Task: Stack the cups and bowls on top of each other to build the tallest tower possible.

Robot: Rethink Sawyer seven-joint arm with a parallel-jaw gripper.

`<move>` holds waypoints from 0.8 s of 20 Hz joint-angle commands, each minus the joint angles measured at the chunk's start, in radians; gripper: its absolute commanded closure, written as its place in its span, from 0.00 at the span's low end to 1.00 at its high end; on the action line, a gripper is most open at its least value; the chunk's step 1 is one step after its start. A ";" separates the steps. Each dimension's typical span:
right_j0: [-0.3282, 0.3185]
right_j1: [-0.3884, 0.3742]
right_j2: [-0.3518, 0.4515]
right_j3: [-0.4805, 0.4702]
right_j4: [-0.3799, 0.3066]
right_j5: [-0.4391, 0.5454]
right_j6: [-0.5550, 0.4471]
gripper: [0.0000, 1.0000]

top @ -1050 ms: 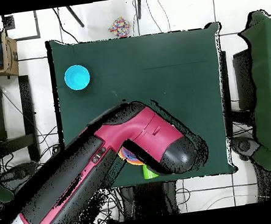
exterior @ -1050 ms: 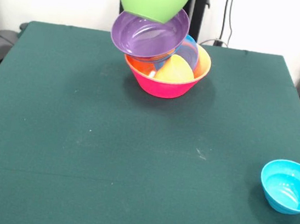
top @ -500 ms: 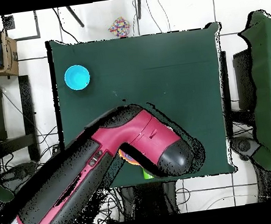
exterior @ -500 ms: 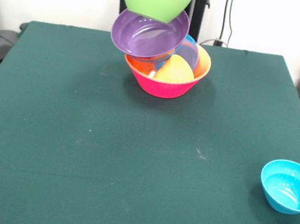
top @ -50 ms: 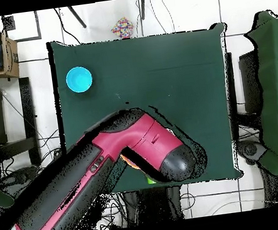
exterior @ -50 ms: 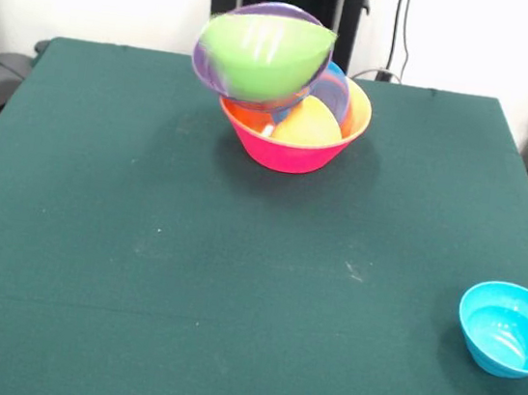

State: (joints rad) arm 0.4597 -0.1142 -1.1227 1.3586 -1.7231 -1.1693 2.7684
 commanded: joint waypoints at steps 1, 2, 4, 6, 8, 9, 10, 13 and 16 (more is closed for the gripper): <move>0.014 0.041 0.183 0.049 0.059 0.072 0.135 0.00; 0.013 0.038 0.185 0.049 0.063 0.067 0.143 0.00; 0.018 0.044 0.180 0.045 0.056 0.050 0.165 0.00; 0.030 0.057 0.169 0.041 0.051 0.059 0.167 0.00; 0.034 0.064 0.165 0.041 0.048 0.065 0.164 0.00; 0.036 0.067 0.162 0.040 0.047 0.069 0.163 0.00; 0.038 0.070 0.160 0.040 0.045 0.072 0.162 0.00; 0.038 0.074 0.159 0.037 0.044 0.076 0.158 0.00; 0.039 0.075 0.157 0.033 0.043 0.076 0.162 0.00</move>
State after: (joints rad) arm 0.4860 -0.1139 -1.1227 1.3614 -1.7116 -1.1693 2.7684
